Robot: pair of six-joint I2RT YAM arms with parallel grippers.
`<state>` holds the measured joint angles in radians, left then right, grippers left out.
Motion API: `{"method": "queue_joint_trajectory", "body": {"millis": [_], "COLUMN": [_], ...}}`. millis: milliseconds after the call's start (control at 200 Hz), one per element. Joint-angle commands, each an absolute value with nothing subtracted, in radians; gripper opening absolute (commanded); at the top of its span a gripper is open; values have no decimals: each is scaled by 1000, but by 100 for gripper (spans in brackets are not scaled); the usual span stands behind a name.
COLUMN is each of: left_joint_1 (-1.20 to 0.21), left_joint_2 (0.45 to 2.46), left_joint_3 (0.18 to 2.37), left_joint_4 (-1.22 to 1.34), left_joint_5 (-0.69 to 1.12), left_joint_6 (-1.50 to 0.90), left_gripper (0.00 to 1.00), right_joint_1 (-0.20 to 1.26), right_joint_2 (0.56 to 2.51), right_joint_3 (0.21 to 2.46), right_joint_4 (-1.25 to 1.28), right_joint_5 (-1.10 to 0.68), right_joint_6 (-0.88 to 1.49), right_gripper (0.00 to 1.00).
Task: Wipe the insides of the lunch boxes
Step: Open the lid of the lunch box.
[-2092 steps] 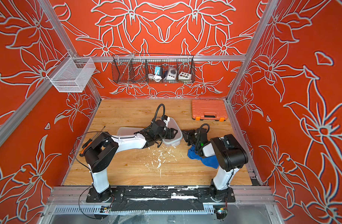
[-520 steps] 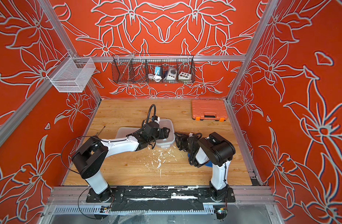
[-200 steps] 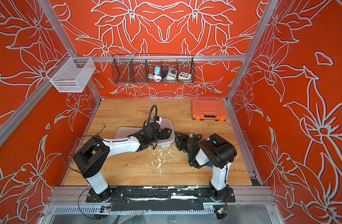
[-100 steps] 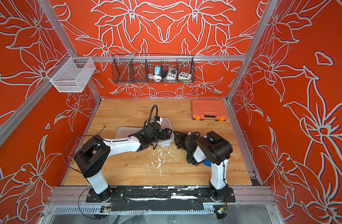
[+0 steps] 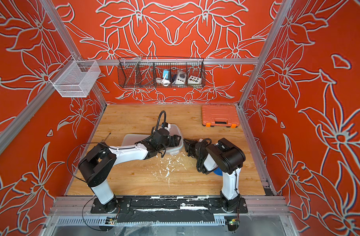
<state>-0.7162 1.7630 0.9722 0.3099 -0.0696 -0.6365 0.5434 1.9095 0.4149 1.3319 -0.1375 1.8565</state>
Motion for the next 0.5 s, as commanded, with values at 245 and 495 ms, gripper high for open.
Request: {"method": "queue_joint_trajectory", "body": {"millis": [245,495], "left_joint_1": [-727,-719], "left_joint_2": [1801,1717], "left_joint_3": [934,960], "left_joint_4": [195,174], "left_joint_5": [-20,-44], "left_joint_6": [-676,-673], "left_gripper": [73,75], "right_joint_1": [560,554], "right_joint_2": [1876,1920], "right_joint_3": [425,467], "right_joint_4": [1410,1410], "right_joint_5": [-178,-205], "right_joint_6": [1833,1828], "right_gripper": [21,32]}}
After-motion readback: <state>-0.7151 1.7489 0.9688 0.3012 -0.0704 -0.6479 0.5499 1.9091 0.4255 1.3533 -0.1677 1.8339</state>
